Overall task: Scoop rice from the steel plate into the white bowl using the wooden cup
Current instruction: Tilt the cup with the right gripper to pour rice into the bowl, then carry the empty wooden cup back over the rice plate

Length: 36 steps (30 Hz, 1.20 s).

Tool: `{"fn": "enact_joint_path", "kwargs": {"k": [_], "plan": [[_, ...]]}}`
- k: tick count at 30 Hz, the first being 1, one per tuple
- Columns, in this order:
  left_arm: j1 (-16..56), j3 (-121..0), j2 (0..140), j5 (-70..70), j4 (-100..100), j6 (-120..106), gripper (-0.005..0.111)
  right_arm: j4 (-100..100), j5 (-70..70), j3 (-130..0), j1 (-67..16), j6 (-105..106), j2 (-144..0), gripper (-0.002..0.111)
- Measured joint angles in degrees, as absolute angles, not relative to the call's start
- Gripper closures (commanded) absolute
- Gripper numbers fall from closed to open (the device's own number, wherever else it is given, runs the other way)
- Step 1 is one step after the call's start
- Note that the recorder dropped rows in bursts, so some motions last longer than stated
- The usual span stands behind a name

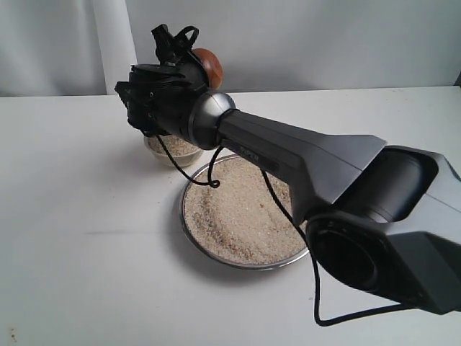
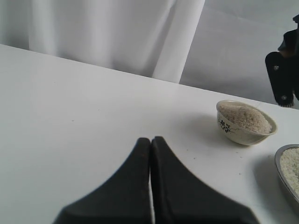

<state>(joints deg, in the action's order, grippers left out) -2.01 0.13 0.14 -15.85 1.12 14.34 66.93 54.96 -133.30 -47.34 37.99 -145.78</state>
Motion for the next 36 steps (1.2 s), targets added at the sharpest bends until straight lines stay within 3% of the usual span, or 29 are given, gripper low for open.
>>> {"fn": "enact_joint_path", "kwargs": {"k": [13,22,36], "plan": [[-2.0,0.1,0.1,-15.9,1.1,14.3,0.107,70.6,54.7,-129.0,-48.0,32.3,-145.2,0.108],[-2.0,0.1,0.1,-15.9,1.1,14.3,0.107,40.5,65.2,-129.0,-49.2,31.1,-132.8,0.108],[-2.0,0.1,0.1,-15.9,1.1,14.3,0.107,23.1,69.7,-122.4,-49.3,32.8,-130.8,0.108]]}}
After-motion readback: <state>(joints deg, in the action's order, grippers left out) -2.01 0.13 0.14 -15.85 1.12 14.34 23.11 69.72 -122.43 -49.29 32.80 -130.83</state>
